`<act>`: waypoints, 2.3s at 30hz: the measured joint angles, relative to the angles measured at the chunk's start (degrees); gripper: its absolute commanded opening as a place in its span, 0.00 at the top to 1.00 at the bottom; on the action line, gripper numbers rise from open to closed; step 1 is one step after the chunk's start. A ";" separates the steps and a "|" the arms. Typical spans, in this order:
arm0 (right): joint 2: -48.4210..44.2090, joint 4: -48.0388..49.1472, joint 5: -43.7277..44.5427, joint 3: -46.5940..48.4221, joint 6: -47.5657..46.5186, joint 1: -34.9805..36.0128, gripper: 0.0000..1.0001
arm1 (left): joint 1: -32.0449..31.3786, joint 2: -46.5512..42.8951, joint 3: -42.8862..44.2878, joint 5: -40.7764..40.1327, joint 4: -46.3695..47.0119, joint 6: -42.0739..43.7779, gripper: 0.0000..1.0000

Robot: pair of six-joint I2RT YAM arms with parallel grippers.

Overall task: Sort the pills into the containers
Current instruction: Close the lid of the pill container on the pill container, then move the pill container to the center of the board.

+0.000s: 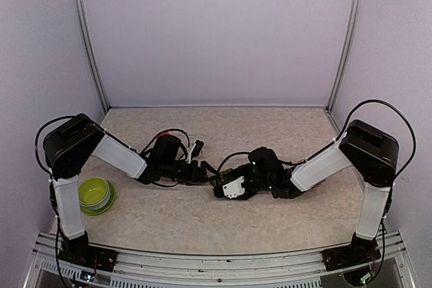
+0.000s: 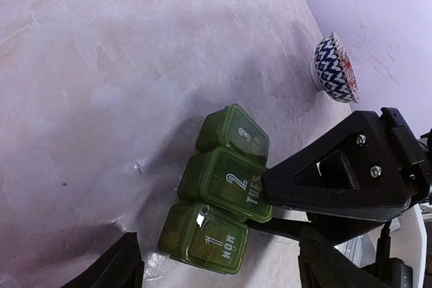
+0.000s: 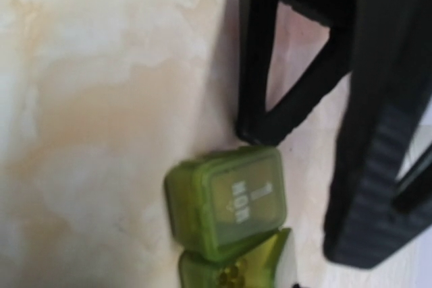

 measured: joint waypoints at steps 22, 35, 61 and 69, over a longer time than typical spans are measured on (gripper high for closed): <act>3.08 1.01 -1.01 2.23 1.60 -0.39 0.75 | 0.35 1.57 0.63 0.98 0.94 -0.09 0.37; 3.98 2.21 -1.44 3.04 3.15 -0.39 0.69 | 0.66 2.47 0.87 2.27 2.32 -0.85 0.38; -15.23 -3.80 0.50 -3.63 23.08 -0.39 0.00 | 0.15 -10.36 -1.99 -5.68 -6.47 -0.11 0.01; -28.89 -7.63 6.64 -9.27 36.28 -0.39 0.00 | -10.54 -14.80 -2.54 -11.65 -8.72 -3.10 0.01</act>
